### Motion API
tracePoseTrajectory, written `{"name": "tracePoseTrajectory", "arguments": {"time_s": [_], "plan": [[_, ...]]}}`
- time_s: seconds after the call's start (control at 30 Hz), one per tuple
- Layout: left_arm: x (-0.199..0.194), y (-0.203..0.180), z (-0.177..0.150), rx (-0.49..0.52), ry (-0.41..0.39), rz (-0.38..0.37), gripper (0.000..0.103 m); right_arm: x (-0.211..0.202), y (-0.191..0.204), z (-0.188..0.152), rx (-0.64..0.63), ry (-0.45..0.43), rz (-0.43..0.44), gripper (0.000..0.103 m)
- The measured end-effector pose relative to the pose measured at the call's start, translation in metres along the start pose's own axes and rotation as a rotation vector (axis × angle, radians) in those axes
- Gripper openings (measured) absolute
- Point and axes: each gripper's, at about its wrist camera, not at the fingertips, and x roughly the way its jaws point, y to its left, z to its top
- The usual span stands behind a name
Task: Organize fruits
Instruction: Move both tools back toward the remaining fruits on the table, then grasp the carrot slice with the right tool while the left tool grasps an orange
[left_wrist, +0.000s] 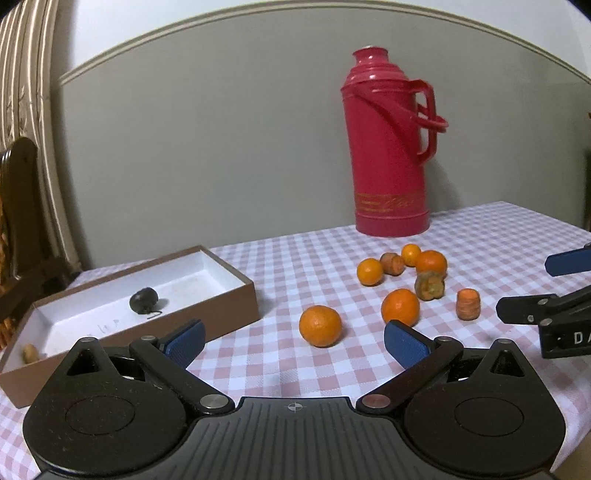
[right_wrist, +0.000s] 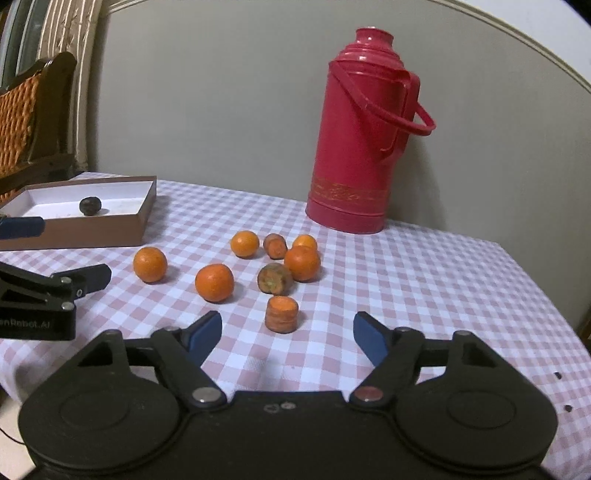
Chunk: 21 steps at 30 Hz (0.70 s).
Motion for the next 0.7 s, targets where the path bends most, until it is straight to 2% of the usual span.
{"name": "tracePoseTrajectory", "arguments": {"time_s": [0.07,0.13,0.3,0.37,0.43,0.7], "plan": [[0.006,0.001,0.001,-0.011,-0.002,-0.004,0.099,0.010,0.001,0.000,-0.006,0.013,0.001,0.068],[0.017,0.000,0.002,-0.008,0.021,-0.004,0.090,0.019,0.000,0.002,-0.012,0.018,0.001,0.066],[0.047,-0.002,0.004,-0.030,0.072,-0.026,0.083,0.040,-0.005,0.005,0.000,0.045,0.003,0.057],[0.057,-0.003,0.004,-0.039,0.089,-0.038,0.081,0.046,-0.005,0.005,0.001,0.058,0.009,0.050],[0.065,-0.006,0.004,-0.045,0.111,-0.054,0.074,0.053,-0.005,0.005,-0.006,0.068,0.012,0.048],[0.086,-0.017,0.007,-0.037,0.167,-0.057,0.066,0.074,-0.009,0.008,0.003,0.097,0.028,0.036]]}}
